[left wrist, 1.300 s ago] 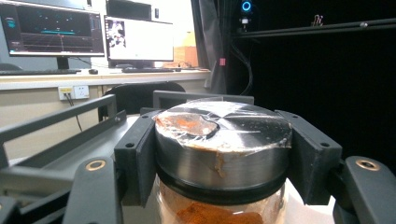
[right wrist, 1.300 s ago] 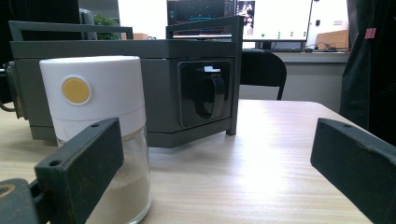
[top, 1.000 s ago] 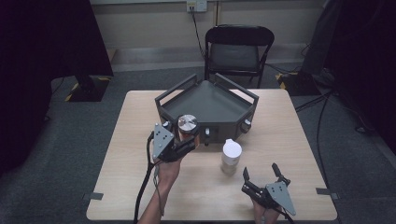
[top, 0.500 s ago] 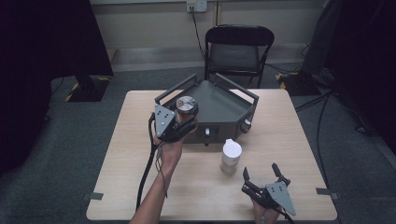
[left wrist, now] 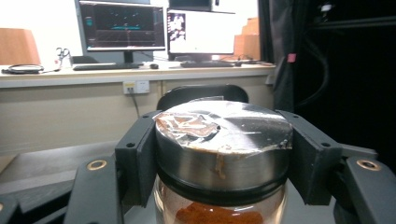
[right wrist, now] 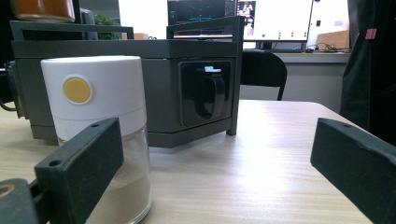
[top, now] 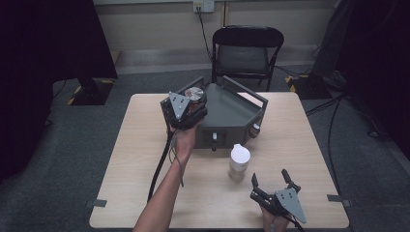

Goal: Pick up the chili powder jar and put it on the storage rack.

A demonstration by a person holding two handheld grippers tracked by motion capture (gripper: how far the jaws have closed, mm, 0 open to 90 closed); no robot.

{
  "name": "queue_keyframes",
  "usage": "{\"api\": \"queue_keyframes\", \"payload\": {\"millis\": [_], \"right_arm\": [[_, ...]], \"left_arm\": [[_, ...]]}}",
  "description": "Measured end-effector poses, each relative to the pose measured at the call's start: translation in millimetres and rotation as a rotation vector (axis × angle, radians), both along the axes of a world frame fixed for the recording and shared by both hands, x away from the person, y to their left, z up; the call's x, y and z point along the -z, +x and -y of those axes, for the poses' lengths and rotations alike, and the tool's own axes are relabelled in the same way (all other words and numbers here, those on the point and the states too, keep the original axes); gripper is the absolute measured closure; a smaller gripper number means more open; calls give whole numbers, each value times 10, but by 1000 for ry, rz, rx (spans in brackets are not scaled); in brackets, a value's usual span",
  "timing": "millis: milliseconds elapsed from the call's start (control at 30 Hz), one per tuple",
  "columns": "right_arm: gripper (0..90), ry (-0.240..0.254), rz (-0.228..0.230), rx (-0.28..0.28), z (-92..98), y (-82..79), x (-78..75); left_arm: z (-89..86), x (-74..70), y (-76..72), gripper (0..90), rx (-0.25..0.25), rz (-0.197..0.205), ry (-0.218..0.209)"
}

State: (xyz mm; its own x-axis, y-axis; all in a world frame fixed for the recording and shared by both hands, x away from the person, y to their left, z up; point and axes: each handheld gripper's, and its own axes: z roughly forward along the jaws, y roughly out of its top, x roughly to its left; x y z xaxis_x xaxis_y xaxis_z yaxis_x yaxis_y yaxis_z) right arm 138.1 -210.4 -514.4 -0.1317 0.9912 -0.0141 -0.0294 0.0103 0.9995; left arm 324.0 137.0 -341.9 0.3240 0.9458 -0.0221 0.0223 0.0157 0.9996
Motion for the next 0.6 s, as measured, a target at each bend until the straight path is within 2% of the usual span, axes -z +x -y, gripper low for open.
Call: {"api": "queue_keyframes", "payload": {"millis": [100,233,267,400,600], "right_arm": [[11,0,0,0,0,0,0],[11,1,0,0,0,0,0],[11,1,0,0,0,0,0],[11,1,0,0,0,0,0],[11,0,0,5,-8,-1,0]], "left_arm": [[33,34,79,352,-11,-3,-7],[76,61,109,352,-12,0,-9],[90,66,115,351,-15,1,3],[140,96,150,352,-40,-31,14],[143,171,204,352,-44,-65,16]]}}
